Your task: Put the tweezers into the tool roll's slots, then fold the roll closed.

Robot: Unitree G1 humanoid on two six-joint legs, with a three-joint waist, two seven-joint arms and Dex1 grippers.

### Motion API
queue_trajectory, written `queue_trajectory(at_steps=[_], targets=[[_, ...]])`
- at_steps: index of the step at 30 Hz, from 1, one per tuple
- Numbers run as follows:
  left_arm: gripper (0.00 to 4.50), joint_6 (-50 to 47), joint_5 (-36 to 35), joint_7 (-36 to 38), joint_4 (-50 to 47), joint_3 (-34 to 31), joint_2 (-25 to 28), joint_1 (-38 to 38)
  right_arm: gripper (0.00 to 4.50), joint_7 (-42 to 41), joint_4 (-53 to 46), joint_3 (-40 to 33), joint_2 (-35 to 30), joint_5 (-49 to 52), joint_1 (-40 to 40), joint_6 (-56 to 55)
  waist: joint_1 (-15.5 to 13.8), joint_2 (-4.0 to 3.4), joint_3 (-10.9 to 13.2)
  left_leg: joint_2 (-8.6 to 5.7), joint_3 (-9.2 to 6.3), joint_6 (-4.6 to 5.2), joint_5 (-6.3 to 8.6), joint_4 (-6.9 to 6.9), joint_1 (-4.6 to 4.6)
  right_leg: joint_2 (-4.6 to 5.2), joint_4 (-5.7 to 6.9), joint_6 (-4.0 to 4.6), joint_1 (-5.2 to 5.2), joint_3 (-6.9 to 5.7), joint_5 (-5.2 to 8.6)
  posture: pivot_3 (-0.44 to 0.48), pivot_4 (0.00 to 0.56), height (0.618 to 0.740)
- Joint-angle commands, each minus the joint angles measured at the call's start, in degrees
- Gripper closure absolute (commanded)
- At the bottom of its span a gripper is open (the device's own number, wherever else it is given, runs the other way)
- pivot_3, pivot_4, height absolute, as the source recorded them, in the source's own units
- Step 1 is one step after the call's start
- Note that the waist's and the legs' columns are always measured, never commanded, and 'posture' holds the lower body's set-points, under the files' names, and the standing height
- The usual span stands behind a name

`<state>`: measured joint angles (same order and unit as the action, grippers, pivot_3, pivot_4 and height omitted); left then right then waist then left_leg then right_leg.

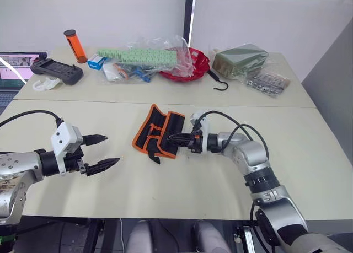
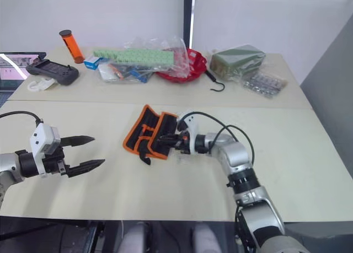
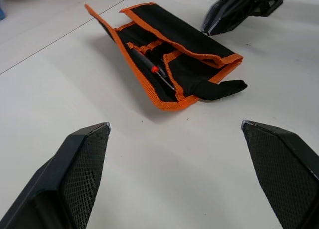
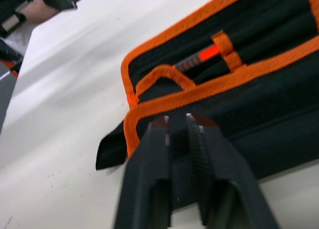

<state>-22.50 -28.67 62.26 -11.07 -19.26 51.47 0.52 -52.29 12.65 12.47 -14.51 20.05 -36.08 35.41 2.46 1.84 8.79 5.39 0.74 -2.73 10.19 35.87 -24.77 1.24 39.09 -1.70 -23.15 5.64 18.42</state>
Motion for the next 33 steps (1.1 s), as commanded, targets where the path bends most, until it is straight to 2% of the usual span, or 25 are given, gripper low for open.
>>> queue_trajectory(at_steps=[1,6,10,17,26,29,33], targets=[[0.00,-3.15,-1.50,-3.28,0.03,-0.03,-1.50,2.09,4.48,-0.24,-0.98,1.82,-0.06,-2.37,1.13,-3.24,-0.05,0.00,0.00,0.00,0.00,0.00,0.00,0.01,0.00,0.00,0.00,0.00,0.02,0.00,0.00,0.000,0.150,0.737],[0.00,-8.70,-2.42,-8.47,1.32,1.01,-5.19,4.65,4.48,0.42,1.43,6.01,-1.51,-8.76,2.04,-8.31,-0.09,0.01,-0.01,0.00,-0.01,0.00,0.00,0.05,0.01,0.00,0.01,-0.01,0.05,-0.01,0.00,0.000,0.150,0.737],[0.00,-5.23,0.84,-14.49,3.44,1.08,-9.90,5.37,4.48,0.34,3.08,7.66,-2.01,-11.45,2.31,-10.63,-0.07,0.03,-0.03,0.00,-0.04,0.00,0.00,0.05,0.08,-0.01,0.08,-0.01,0.10,-0.01,0.00,0.000,0.150,0.737],[0.00,-9.88,-3.65,-9.43,6.72,2.33,-9.53,6.36,4.48,-0.69,2.58,8.68,-2.85,-12.64,3.31,-11.76,-0.21,0.06,-0.05,-0.01,-0.05,0.00,0.00,0.06,0.16,-0.01,0.13,0.00,0.17,-0.01,-0.01,0.000,0.150,0.737],[0.00,-14.64,-6.15,-11.12,8.56,4.20,-13.69,10.66,4.48,-0.80,2.18,8.70,-3.16,-12.89,3.46,-11.66,-0.40,0.06,-0.05,-0.05,-0.12,0.00,0.00,0.06,0.59,-0.01,-0.05,-0.02,0.78,-0.06,0.00,0.000,0.150,0.737],[0.76,-15.74,-6.11,-12.32,8.75,5.42,-15.39,11.44,4.50,-0.68,1.85,8.56,-3.25,-12.85,3.60,-11.51,-0.39,0.06,-0.05,-0.05,-0.17,-0.01,0.00,0.06,0.59,-0.01,-0.03,-0.01,0.78,-0.08,0.00,0.000,0.150,0.737],[2.13,-15.34,-5.76,-13.11,9.76,6.22,-17.15,12.29,4.50,-0.56,1.46,8.35,-3.46,-12.79,3.86,-11.30,-0.42,0.07,-0.05,-0.08,-0.22,-0.01,0.00,0.07,0.58,0.00,-0.04,-0.01,0.82,-0.09,0.00,0.000,0.150,0.737]])
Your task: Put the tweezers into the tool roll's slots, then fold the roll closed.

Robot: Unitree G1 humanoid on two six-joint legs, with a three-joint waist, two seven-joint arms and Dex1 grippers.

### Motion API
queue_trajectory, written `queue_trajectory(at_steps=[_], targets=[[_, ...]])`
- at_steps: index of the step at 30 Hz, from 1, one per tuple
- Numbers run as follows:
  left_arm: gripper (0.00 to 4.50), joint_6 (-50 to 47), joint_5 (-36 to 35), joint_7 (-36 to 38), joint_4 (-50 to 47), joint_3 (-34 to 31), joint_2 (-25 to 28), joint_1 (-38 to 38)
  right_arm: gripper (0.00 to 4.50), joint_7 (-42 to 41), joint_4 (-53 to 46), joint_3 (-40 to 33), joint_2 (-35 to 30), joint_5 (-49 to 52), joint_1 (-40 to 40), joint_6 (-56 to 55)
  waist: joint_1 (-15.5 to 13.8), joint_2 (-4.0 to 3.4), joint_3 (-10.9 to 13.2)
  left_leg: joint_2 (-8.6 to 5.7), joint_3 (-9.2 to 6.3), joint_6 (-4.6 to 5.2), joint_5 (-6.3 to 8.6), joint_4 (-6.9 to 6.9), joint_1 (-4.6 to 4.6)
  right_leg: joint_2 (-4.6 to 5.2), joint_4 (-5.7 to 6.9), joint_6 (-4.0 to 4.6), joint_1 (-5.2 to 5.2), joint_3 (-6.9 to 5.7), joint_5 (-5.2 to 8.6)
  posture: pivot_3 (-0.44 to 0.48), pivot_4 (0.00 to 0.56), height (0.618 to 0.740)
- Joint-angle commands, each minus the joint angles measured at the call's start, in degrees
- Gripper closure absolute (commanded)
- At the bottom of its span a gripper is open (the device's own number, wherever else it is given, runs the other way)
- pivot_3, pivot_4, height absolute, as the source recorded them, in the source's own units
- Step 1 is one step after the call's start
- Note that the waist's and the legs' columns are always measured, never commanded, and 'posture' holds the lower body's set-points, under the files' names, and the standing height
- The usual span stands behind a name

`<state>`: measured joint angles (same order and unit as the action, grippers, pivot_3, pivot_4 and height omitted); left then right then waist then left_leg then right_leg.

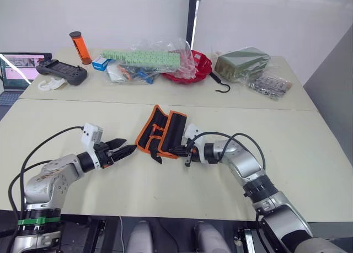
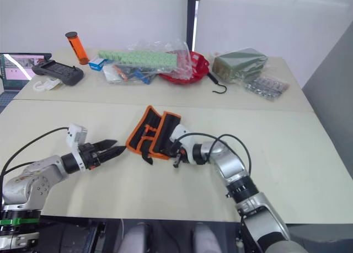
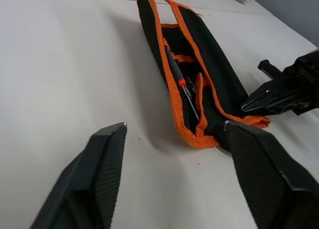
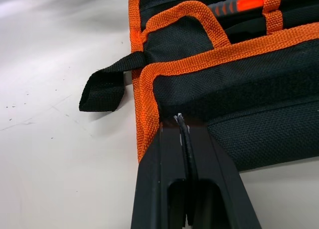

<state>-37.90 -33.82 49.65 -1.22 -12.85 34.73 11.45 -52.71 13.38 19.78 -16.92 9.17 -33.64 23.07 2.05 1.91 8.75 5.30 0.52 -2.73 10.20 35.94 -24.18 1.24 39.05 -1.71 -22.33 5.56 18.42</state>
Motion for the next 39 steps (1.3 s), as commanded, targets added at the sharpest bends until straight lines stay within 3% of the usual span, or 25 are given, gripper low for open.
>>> queue_trajectory(at_steps=[1,7,8,21,33,39], targets=[[2.46,0.10,-0.62,-0.77,0.22,-0.12,-0.81,1.71,4.50,-0.13,0.63,1.02,-1.10,-1.88,1.48,1.11,-0.03,0.00,0.00,-0.02,-0.03,0.00,0.00,0.00,0.00,0.00,0.00,0.00,0.01,0.00,0.00,0.000,0.150,0.737],[4.42,0.56,-0.17,-1.55,1.06,1.28,-2.68,3.02,4.50,0.04,0.26,0.87,-1.16,-1.68,1.50,1.55,0.00,0.00,0.00,-0.10,-0.13,0.00,0.00,0.00,-0.01,0.02,0.00,-0.01,0.05,0.00,0.00,0.000,0.150,0.737],[4.47,0.57,-0.20,-1.53,1.10,1.30,-2.82,3.07,4.50,0.05,0.21,0.85,-1.16,-1.66,1.52,1.58,0.00,0.00,0.00,-0.11,-0.15,0.00,0.00,0.00,-0.01,0.03,0.00,-0.01,0.05,0.00,0.00,0.000,0.150,0.737],[4.47,-0.60,-1.89,0.47,0.94,1.39,-2.68,5.04,4.50,0.14,-0.74,0.48,-0.94,-1.16,1.53,2.02,-0.02,0.00,0.00,-0.17,-0.23,0.00,0.00,0.00,-0.03,0.03,0.00,-0.02,0.06,-0.01,0.00,0.000,0.150,0.737],[4.47,-0.45,-2.02,5.02,-0.77,6.56,-4.31,8.36,4.50,0.69,-4.78,-0.59,-2.00,-0.36,2.66,4.05,-0.36,0.00,0.00,-0.24,-0.31,0.00,0.00,0.01,-0.10,0.04,-0.01,-0.03,0.06,0.01,0.00,0.000,0.150,0.737],[4.47,0.73,1.65,0.84,3.61,5.47,-3.38,10.02,4.50,1.22,-5.52,-0.46,-2.03,-0.50,3.53,4.37,-0.41,0.00,0.00,-0.25,-0.33,0.00,0.00,0.00,-0.10,0.04,-0.02,-0.04,0.06,0.01,0.00,0.000,0.150,0.737]])
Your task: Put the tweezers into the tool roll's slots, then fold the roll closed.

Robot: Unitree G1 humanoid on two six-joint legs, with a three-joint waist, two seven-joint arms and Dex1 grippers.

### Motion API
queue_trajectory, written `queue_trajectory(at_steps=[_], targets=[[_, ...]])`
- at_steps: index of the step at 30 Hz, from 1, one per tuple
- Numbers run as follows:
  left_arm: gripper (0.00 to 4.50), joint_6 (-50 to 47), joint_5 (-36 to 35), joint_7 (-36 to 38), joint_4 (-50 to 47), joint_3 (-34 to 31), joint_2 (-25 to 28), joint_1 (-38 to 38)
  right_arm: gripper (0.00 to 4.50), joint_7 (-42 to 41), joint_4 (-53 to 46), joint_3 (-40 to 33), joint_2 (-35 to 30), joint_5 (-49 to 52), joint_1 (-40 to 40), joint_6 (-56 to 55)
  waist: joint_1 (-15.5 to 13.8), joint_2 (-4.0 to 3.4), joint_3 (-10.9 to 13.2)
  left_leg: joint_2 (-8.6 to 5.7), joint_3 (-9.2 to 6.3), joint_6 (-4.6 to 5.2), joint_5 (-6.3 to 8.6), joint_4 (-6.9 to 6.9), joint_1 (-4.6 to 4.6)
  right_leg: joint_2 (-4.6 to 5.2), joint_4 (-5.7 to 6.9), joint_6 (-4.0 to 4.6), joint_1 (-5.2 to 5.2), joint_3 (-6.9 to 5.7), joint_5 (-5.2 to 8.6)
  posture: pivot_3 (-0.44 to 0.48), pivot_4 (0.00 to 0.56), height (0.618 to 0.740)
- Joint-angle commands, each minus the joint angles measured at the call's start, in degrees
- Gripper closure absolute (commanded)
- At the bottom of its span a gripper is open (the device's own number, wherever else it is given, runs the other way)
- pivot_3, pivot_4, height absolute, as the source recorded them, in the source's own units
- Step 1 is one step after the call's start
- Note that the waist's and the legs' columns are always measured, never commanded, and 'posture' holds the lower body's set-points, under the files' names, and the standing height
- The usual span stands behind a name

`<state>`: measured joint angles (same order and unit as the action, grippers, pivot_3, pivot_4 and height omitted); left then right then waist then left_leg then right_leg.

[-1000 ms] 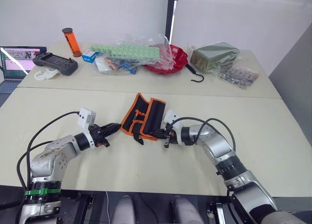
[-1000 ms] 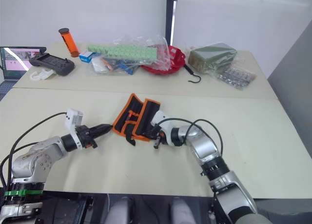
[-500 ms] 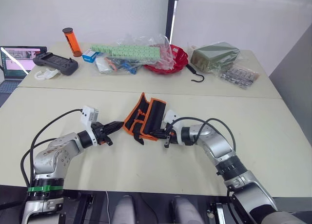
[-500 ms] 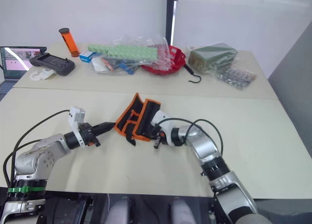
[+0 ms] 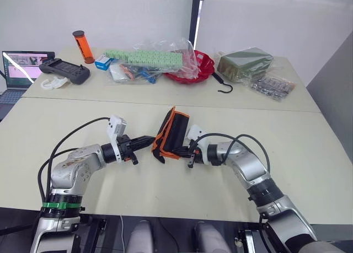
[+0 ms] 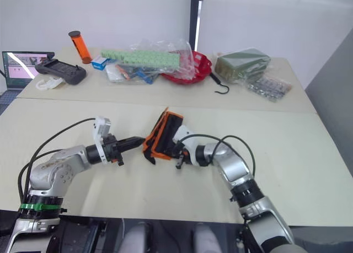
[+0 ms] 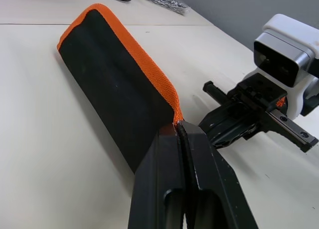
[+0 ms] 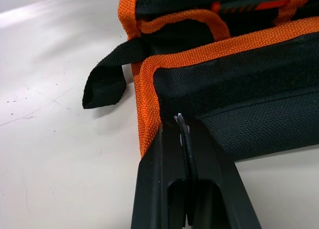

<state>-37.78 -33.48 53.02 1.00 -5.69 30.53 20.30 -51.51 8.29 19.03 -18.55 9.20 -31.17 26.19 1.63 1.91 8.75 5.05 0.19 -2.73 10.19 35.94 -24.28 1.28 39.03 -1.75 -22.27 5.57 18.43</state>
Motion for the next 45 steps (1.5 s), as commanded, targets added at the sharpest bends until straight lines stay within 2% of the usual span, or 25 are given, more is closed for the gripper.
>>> queue_trajectory(at_steps=[1,7,17,24,36,40,45], targets=[[4.20,-0.24,0.59,-2.18,1.38,-2.31,1.37,0.82,4.50,0.12,-0.57,0.29,-0.39,-0.51,1.14,1.34,0.01,0.00,0.00,0.00,-0.01,0.00,0.00,0.00,0.00,0.00,-0.01,0.00,0.00,0.00,0.00,0.000,0.150,0.737],[2.36,-1.02,-0.75,-2.26,-0.93,-4.18,3.73,-2.22,4.50,0.00,-0.40,0.64,-0.31,-0.51,1.22,1.33,0.04,0.00,0.00,0.00,-0.03,0.00,0.00,-0.01,-0.01,0.00,-0.01,0.00,-0.01,-0.02,0.00,0.000,0.150,0.737],[2.36,-3.68,-2.12,-4.49,-5.46,-3.71,1.77,-4.91,4.50,-0.65,1.02,1.21,0.17,-0.76,0.04,0.86,0.09,0.00,0.00,0.00,-0.02,0.00,0.00,-0.02,0.00,0.01,-0.03,-0.01,0.00,-0.01,0.01,0.000,0.150,0.737],[4.47,-2.99,-0.38,-3.69,-3.48,-1.75,2.22,-3.75,4.50,-0.59,0.43,1.13,0.05,-0.65,0.34,1.16,0.17,0.00,0.00,-0.01,-0.03,0.00,0.00,-0.03,0.00,0.00,-0.04,-0.01,-0.01,-0.01,0.01,0.000,0.150,0.737],[4.47,-5.95,-3.25,-0.09,-6.68,-0.40,2.56,0.31,4.50,-1.50,-3.85,-0.05,-1.13,1.21,1.37,3.17,0.00,0.01,0.01,-0.01,-0.03,0.00,0.00,-0.03,-0.04,0.01,-0.05,-0.01,-0.01,-0.02,0.01,0.000,0.150,0.737],[4.47,-5.21,-0.40,1.60,-9.03,5.28,3.38,1.36,4.50,-1.21,-5.13,-0.30,-1.30,1.76,2.01,4.20,-0.04,0.01,0.01,-0.02,-0.03,0.00,0.00,-0.04,-0.05,0.01,-0.08,-0.02,-0.01,0.00,0.01,0.000,0.150,0.737],[4.47,-3.07,2.11,2.83,-5.77,10.76,0.21,4.62,4.50,-0.32,-6.34,-0.37,-0.63,1.99,3.40,5.31,-0.40,0.01,0.01,-0.04,-0.03,0.00,0.00,-0.03,-0.06,0.01,-0.10,-0.03,-0.01,0.01,0.02,0.000,0.150,0.737]])
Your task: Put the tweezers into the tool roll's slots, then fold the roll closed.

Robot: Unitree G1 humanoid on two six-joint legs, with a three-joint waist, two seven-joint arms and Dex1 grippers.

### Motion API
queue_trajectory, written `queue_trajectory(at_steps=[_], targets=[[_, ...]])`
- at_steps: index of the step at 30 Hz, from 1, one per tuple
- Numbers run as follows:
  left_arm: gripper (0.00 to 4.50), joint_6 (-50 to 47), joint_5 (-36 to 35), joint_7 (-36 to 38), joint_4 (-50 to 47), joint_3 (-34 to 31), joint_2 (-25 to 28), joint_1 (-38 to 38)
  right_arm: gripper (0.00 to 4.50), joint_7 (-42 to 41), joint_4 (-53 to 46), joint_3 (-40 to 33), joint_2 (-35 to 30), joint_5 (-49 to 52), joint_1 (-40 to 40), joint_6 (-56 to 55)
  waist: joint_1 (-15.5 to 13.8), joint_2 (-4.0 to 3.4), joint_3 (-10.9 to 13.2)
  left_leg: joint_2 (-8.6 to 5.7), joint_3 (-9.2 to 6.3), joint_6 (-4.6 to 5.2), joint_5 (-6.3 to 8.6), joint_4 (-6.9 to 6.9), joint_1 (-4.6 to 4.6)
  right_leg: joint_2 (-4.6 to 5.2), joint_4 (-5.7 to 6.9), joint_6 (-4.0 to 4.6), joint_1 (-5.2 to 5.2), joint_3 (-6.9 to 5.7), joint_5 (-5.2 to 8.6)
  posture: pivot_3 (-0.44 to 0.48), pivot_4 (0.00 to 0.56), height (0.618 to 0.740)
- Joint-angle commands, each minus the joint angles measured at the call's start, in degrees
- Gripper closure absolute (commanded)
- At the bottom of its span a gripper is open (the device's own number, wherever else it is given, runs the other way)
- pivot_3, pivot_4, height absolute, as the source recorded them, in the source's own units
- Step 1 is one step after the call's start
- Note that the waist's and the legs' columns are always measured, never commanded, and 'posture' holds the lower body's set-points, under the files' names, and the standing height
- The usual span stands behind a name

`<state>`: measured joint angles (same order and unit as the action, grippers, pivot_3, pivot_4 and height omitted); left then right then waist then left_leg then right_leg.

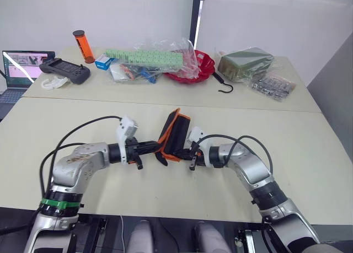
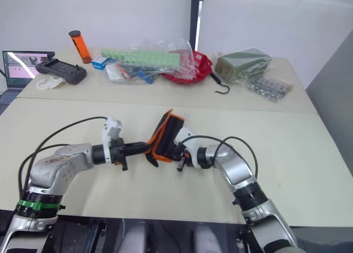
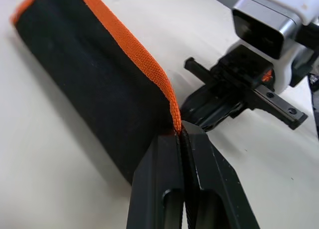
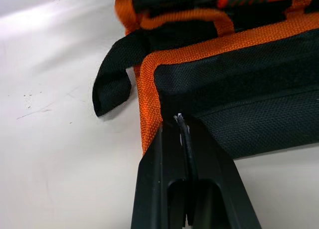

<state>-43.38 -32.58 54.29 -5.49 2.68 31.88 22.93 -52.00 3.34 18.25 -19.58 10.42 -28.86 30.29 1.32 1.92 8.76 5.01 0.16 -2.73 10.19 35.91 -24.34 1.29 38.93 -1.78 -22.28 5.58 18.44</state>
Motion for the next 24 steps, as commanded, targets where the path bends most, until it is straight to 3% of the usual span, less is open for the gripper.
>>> queue_trajectory(at_steps=[1,16,24], targets=[[4.47,3.07,1.84,1.86,1.67,3.11,-1.64,2.53,4.50,0.29,-1.66,0.48,0.55,0.68,1.37,1.32,-0.17,0.00,0.00,0.00,0.00,0.00,0.00,0.01,0.00,0.00,0.00,0.00,0.00,0.00,0.00,0.000,0.150,0.737],[4.47,12.20,12.33,7.40,12.96,13.21,-3.75,3.58,4.50,1.42,-8.06,-1.44,-1.45,1.49,4.39,4.86,-0.50,0.00,0.00,-0.06,-0.02,0.00,0.00,0.01,0.01,0.00,-0.02,-0.03,0.02,0.04,0.02,0.000,0.150,0.737],[4.47,16.18,16.96,7.66,21.77,14.56,-5.14,5.15,4.50,-0.03,-15.77,-5.28,-5.39,6.37,5.06,9.52,-0.74,-0.01,-0.01,-0.11,-0.06,0.06,-0.04,0.10,0.02,0.01,-0.04,-0.11,0.14,0.06,0.07,0.000,0.150,0.737]])
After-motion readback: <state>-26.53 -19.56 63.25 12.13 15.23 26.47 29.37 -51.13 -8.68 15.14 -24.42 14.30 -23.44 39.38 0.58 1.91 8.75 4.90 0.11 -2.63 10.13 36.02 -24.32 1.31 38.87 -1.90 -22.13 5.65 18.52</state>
